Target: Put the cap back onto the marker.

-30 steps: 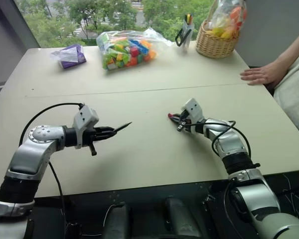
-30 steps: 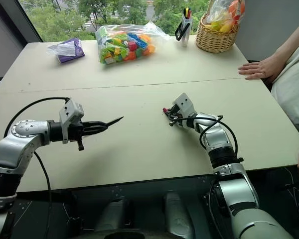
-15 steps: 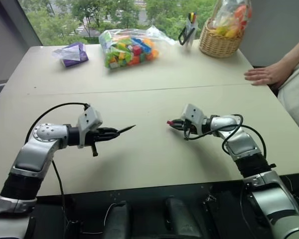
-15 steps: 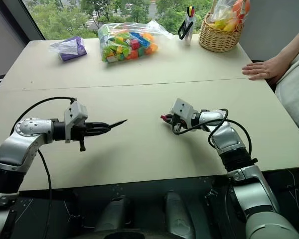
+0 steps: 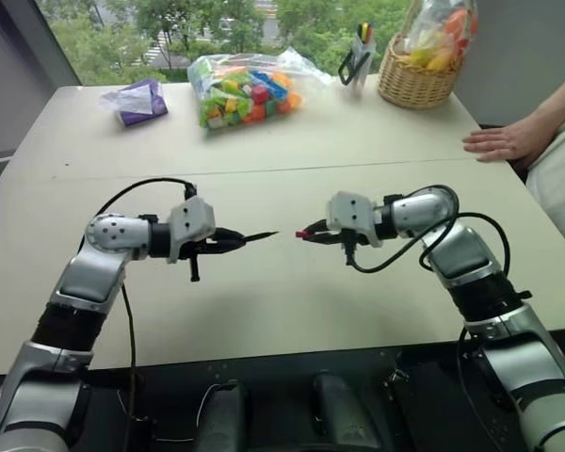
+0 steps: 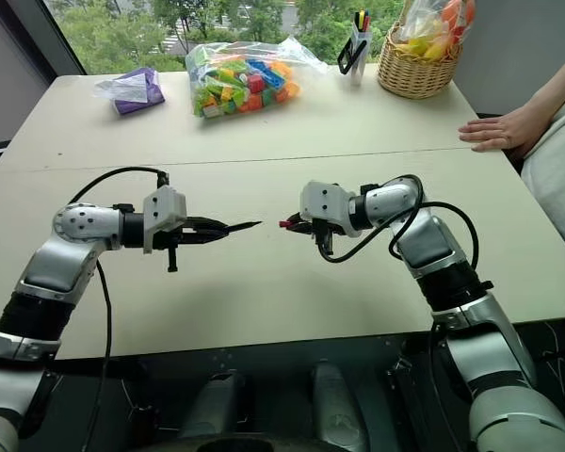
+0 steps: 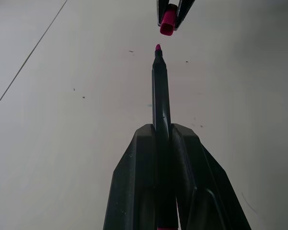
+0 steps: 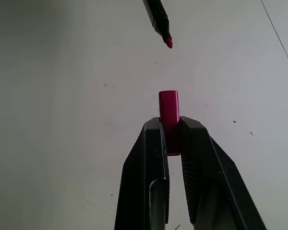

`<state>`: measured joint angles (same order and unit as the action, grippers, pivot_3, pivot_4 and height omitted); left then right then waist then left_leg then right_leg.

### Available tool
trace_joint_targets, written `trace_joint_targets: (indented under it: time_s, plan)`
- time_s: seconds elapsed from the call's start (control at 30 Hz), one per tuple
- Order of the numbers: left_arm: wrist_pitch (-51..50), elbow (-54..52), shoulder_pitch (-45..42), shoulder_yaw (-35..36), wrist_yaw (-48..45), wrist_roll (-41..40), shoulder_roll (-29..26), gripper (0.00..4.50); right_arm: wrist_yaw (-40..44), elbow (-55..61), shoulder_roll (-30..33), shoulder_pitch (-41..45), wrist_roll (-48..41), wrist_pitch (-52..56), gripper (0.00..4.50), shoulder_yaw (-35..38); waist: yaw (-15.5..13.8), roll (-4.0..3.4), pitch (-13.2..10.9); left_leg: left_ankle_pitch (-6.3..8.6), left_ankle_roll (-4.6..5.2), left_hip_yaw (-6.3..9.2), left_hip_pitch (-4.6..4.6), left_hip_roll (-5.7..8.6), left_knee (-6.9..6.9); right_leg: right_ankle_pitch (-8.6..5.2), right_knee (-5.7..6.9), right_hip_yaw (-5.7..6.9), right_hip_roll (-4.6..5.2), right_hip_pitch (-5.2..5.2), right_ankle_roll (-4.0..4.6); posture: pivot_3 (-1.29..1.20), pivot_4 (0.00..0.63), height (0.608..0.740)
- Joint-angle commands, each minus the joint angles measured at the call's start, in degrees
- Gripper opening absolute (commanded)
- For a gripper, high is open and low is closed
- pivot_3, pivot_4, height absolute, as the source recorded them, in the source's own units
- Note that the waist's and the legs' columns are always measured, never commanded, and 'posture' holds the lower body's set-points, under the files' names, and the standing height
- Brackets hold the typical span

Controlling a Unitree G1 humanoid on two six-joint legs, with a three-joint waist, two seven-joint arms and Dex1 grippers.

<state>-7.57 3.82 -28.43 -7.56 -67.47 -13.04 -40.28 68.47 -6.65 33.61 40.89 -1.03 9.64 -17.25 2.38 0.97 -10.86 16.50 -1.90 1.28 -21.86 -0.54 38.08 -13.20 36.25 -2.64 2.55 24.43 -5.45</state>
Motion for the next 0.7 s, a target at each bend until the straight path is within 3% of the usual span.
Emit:
trace_joint_targets:
  time_s: [0.03,0.7]
  plan:
    - [0.33,-1.59,-0.59,0.8,-0.48,-0.5,-0.3,0.0,0.11,1.82,-0.4,2.07,-0.39,-0.75,0.05,0.27,0.01,0.0,0.0,0.0,0.0,0.0,-0.02,0.0,0.0,0.0,0.0,0.0,0.0,0.02,0.0,0.0,0.15,0.74]
    - [-2.24,-3.49,-0.28,0.84,-1.2,-1.34,0.22,0.0,0.12,2.52,-1.47,3.19,0.31,-0.98,0.05,-0.76,0.01,0.0,0.0,0.0,0.0,0.02,-0.06,0.0,0.01,0.0,0.0,0.01,0.0,0.04,0.0,0.0,0.15,0.74]
